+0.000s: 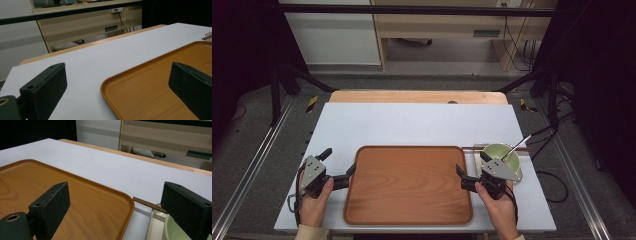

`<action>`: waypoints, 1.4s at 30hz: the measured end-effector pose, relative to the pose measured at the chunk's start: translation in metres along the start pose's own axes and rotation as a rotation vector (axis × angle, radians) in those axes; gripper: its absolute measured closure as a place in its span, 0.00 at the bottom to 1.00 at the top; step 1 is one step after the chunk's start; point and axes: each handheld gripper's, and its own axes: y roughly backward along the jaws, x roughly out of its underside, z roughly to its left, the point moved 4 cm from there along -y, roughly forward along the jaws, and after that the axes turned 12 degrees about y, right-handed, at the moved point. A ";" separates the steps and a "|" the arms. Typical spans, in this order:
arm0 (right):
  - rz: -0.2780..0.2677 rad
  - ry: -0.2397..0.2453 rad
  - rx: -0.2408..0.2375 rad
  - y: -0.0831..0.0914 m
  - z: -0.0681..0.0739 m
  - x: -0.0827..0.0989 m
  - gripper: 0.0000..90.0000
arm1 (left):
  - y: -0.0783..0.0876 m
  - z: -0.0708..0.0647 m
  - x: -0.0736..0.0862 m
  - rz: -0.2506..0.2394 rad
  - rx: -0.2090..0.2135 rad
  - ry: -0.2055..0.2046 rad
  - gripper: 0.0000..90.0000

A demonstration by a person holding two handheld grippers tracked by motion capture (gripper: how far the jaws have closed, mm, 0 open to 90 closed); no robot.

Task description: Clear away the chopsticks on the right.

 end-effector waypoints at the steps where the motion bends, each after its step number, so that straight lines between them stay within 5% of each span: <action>1: 0.000 0.000 0.000 0.000 0.000 0.000 0.10 | 0.000 0.000 0.000 0.000 0.000 0.000 0.02; 11: 0.000 -0.005 -0.001 0.006 -0.003 -0.001 0.14 | 0.003 0.001 0.000 -0.032 0.014 0.013 0.01; 16: -0.012 -0.004 0.040 0.016 -0.012 -0.003 0.14 | 0.004 0.002 0.002 -0.043 0.016 0.020 0.01; 23: -0.036 -0.026 0.153 0.039 -0.037 -0.003 0.07 | 0.004 0.005 0.001 -0.059 0.010 0.009 0.01; 26: -0.051 -0.050 0.251 0.057 -0.057 0.001 0.11 | 0.001 0.007 0.004 -0.050 0.009 0.007 0.01; 31: -0.043 -0.070 0.339 0.077 -0.073 0.010 0.16 | 0.000 0.009 0.005 -0.056 0.015 0.027 0.01; 32: -0.042 -0.124 0.379 0.084 -0.083 0.016 0.21 | -0.001 0.010 0.006 -0.049 0.012 0.029 0.01; 34: -0.036 -0.144 0.399 0.087 -0.088 0.020 0.23 | -0.002 0.010 0.008 -0.038 0.008 0.032 0.01; 38: 0.011 -0.154 0.433 0.091 -0.099 0.032 0.31 | 0.001 0.008 0.003 -0.047 -0.010 -0.026 0.01; 42: 0.063 -0.170 0.439 0.088 -0.106 0.041 0.35 | 0.001 0.009 0.003 -0.052 -0.009 -0.016 0.01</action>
